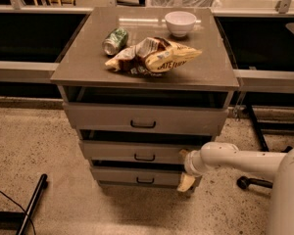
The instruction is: Close middle drawer
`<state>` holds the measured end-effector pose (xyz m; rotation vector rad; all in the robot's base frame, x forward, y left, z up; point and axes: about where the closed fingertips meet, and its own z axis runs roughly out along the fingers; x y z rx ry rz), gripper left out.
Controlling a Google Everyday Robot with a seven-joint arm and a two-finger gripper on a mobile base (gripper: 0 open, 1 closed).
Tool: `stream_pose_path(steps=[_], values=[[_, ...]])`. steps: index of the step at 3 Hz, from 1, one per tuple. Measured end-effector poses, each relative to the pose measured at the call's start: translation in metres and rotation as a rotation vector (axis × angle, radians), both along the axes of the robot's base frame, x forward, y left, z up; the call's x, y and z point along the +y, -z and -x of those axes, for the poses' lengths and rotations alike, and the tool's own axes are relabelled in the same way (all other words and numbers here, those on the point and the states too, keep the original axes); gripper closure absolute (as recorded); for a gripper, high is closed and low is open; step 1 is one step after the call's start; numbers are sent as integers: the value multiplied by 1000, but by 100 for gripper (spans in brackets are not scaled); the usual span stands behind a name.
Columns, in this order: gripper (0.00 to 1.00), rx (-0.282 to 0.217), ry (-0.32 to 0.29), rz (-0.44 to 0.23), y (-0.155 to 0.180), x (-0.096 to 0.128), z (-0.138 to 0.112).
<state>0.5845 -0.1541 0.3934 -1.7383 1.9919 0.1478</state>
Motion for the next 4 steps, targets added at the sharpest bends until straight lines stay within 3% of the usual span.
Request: stream_pose_path(steps=[2, 3, 4], values=[[0, 0, 0, 0, 0, 1, 5], [0, -17, -44, -18, -35, -7, 48], [0, -10, -47, -5, -59, -9, 75]])
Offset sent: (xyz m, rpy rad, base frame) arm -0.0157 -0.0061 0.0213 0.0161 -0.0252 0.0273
